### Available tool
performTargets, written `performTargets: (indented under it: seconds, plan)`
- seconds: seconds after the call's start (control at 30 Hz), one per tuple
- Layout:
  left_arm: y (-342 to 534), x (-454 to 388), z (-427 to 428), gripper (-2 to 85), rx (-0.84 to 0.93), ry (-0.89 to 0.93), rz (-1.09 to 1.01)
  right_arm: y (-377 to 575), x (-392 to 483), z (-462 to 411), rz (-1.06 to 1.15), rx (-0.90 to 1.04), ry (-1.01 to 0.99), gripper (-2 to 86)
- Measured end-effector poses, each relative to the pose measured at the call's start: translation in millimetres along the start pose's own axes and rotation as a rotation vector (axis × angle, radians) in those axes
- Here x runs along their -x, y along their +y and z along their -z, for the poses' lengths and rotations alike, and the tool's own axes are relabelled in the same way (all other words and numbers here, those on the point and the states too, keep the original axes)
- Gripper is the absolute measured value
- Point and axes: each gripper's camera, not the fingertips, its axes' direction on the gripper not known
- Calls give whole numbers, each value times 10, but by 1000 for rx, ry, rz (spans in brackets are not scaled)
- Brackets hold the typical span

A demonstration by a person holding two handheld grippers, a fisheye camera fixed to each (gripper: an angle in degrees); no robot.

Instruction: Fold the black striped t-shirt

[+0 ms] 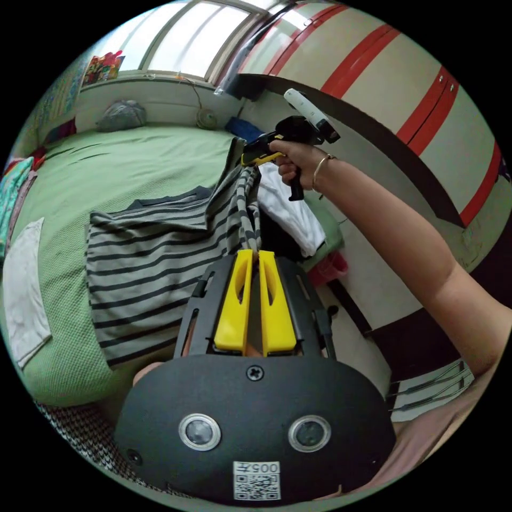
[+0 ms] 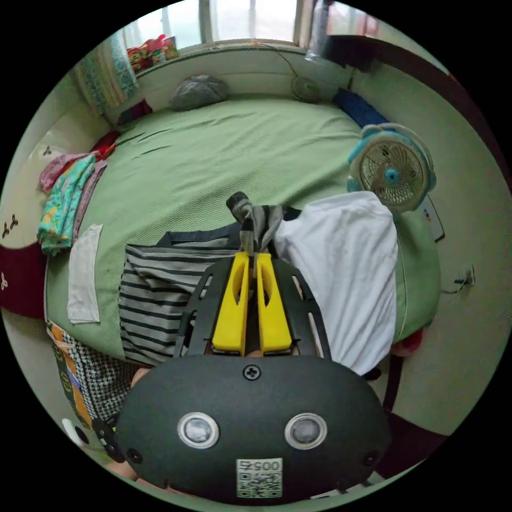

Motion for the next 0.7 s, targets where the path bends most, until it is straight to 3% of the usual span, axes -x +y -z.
performTargets:
  seconds: [0.27,0.4,0.57,0.7]
  plan:
    - [433,767,739,29,-41,-96,151,-55,1405,-212,191,24,-47,-3]
    - [607,1125,847,10,-11,-178,229,48,2106,-574,244,47,-110,83]
    - [749,1752,591,2,83,-212,387,368,2344,-820,309,59,-144,108]
    - [742,1802,615,1,81,-200,371,775,2009,-895,362,23,-136,108]
